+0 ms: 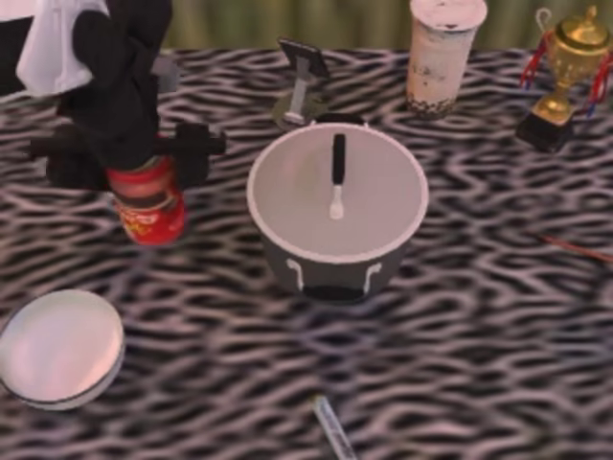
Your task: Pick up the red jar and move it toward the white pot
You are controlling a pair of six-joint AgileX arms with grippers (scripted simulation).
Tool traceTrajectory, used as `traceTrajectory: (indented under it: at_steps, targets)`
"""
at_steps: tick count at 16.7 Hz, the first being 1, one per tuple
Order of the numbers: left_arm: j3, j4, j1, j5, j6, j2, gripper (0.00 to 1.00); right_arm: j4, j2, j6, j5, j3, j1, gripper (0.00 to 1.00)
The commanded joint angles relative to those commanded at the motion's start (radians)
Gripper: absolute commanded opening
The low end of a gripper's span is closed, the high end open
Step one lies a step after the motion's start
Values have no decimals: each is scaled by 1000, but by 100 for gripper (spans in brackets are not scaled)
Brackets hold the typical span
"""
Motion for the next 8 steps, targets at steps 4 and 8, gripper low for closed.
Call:
traceTrajectory:
  at_steps: [4, 8]
  targets:
    - [-8, 6, -6, -3, -8, -4, 0, 0, 0, 0, 0, 0, 0, 100]
    - [-20, 38, 0, -1, -4, 19, 0, 0, 0, 0, 0, 0, 0, 100]
